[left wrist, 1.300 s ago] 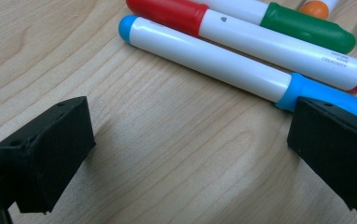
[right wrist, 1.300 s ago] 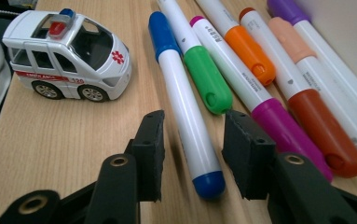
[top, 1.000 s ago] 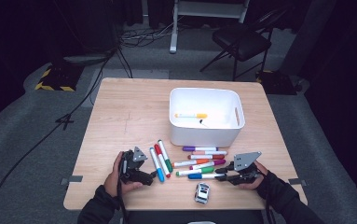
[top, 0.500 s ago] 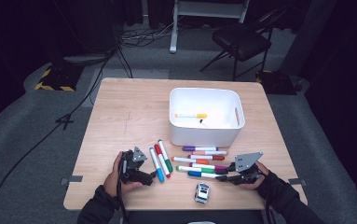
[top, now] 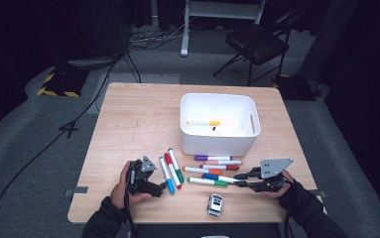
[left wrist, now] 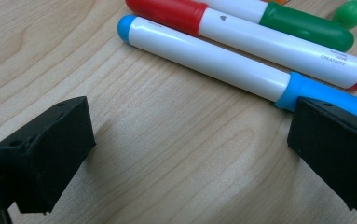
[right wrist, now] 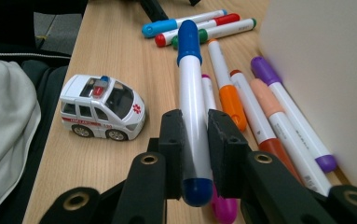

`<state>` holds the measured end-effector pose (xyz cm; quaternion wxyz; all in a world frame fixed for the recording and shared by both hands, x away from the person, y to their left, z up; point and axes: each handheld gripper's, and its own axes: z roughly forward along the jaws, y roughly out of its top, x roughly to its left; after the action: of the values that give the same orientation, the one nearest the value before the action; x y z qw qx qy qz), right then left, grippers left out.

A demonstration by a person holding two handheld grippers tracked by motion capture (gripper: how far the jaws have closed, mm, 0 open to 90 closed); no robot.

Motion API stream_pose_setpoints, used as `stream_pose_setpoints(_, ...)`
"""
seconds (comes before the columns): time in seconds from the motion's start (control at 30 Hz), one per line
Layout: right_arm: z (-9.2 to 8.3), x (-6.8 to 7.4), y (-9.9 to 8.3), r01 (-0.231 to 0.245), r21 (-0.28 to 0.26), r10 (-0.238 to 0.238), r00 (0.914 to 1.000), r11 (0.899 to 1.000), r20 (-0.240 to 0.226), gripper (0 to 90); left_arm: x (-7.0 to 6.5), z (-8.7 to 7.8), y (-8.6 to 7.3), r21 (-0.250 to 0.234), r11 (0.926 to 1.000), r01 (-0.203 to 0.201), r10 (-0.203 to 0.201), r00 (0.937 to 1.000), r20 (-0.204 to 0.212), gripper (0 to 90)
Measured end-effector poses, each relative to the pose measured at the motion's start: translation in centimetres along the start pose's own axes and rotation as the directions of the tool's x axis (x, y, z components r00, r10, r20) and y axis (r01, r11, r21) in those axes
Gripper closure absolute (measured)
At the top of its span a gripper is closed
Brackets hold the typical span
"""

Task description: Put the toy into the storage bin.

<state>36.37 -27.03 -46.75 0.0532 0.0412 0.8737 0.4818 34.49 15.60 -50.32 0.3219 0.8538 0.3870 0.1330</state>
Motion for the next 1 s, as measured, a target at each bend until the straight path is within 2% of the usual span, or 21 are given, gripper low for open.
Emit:
stream_pose_setpoints(0.07,-0.5,-0.1,0.6,0.011,-0.020,-0.011,0.9999,1.000,0.006,76.6,0.0,0.0,0.0,0.000,1.0000,0.000,0.000,1.0000,0.000,0.7)
stream_pose_setpoints(0.23,-1.1,-0.4,1.3,0.039,-0.029,-0.038,0.9990,0.999,0.024,76.6,0.0,0.0,0.0,0.000,1.0000,0.000,0.000,1.0000,0.000,0.7)
stream_pose_setpoints(0.33,-1.8,-0.7,2.3,0.056,-0.052,-0.054,0.9981,0.997,0.030,76.6,0.0,0.0,0.0,0.000,1.0000,0.000,0.000,1.0000,0.000,0.7)
stream_pose_setpoints(0.53,-2.8,-1.1,4.0,0.084,-0.066,-0.081,0.9955,0.994,0.049,76.6,0.0,0.0,0.0,0.000,1.0000,0.000,0.000,1.0000,0.000,0.7)
stream_pose_setpoints(0.87,-4.2,-2.1,5.8,0.078,-0.095,-0.070,0.9944,0.992,0.079,76.6,0.0,0.0,0.0,0.000,1.0000,-0.001,0.001,1.0000,0.000,0.7)
stream_pose_setpoints(1.0,-4.7,-2.6,6.9,0.090,-0.103,-0.081,0.9933,0.991,0.083,76.6,0.0,0.0,0.0,0.000,1.0000,0.000,0.000,1.0000,0.000,0.7)
